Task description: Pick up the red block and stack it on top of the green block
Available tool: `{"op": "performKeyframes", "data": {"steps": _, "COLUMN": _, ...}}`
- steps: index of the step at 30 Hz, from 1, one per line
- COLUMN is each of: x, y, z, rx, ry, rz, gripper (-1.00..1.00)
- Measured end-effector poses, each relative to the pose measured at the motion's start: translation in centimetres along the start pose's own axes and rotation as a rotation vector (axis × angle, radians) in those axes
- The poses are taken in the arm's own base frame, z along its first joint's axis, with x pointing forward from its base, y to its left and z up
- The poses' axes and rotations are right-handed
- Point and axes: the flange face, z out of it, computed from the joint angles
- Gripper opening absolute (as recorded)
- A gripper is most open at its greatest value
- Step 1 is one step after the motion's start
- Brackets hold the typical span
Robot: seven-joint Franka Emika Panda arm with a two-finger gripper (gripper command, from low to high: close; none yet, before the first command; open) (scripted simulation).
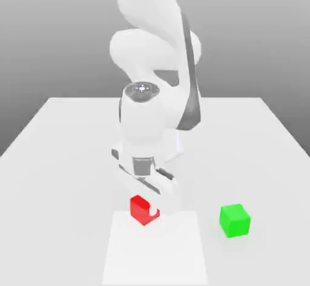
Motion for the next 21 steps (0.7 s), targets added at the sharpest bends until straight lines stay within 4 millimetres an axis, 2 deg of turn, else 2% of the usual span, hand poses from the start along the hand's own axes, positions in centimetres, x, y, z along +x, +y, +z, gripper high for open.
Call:
{"op": "performKeyframes", "data": {"steps": 7, "x": 0.0, "y": 0.0, "z": -5.0, "rx": -0.001, "ry": 0.001, "rz": 0.0, "gripper": -1.0}}
{"op": "performKeyframes", "data": {"steps": 9, "x": -0.8, "y": -0.3, "z": -5.9, "rx": 0.0, "ry": 0.005, "rz": 0.001, "gripper": -1.0}}
{"op": "performKeyframes", "data": {"steps": 14, "x": -4.7, "y": -1.8, "z": -7.0, "rx": 0.006, "ry": 0.015, "rz": 0.004, "gripper": -1.0}}
{"op": "performKeyframes", "data": {"steps": 21, "x": -11.6, "y": -2.9, "z": -8.3, "rx": 0.01, "ry": 0.017, "rz": 0.005, "gripper": -1.0}}
